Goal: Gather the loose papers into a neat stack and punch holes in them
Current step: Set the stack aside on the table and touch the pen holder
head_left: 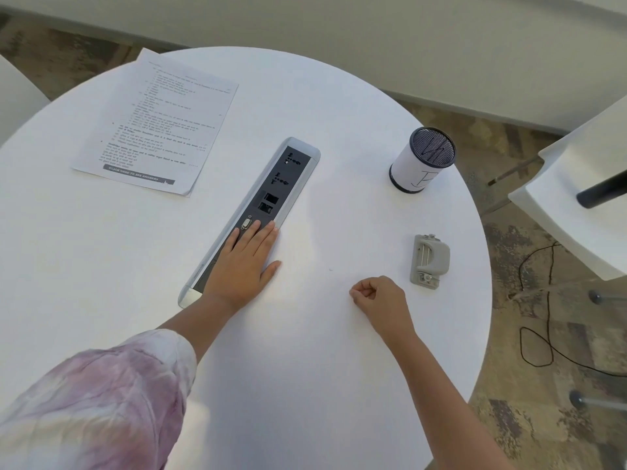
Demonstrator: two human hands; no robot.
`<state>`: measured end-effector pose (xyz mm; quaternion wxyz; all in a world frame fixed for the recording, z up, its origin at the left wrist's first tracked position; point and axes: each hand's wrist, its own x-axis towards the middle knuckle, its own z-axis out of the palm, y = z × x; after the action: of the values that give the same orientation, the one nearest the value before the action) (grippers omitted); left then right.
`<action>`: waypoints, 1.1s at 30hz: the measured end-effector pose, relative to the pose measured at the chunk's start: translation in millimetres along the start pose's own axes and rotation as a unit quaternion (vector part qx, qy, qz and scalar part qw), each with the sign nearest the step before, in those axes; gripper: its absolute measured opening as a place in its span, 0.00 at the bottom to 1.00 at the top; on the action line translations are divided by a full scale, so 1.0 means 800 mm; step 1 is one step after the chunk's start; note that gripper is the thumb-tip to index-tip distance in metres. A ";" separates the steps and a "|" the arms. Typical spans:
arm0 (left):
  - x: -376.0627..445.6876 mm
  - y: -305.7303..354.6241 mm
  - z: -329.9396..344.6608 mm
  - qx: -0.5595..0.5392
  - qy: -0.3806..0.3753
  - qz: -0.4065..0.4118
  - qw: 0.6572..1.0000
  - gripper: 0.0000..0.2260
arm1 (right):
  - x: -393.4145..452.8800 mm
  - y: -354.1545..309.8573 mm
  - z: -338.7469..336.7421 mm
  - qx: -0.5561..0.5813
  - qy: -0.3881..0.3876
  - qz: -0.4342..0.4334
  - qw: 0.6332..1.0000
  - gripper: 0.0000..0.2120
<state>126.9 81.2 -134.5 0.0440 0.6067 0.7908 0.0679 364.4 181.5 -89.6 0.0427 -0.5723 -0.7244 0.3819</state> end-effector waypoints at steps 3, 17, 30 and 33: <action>0.000 0.000 0.001 0.003 0.007 0.003 1.000 0.26 | 0.005 -0.002 -0.003 0.020 -0.014 0.000 1.000 0.04; -0.001 0.000 -0.001 -0.001 0.017 0.006 1.000 0.25 | 0.053 -0.054 -0.075 0.376 -0.005 0.072 0.924 0.08; 0.001 -0.001 0.001 -0.005 0.007 0.000 1.000 0.27 | 0.200 -0.103 -0.183 0.227 0.237 0.055 0.943 0.11; 0.001 0.000 0.000 -0.006 0.010 0.001 1.000 0.27 | 0.210 -0.096 -0.184 0.235 0.238 0.070 0.940 0.12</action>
<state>126.5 81.8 -134.7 0.0403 0.6065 0.7902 0.0788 319.6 396.5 -2.5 0.3201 -0.6694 -0.5409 0.3960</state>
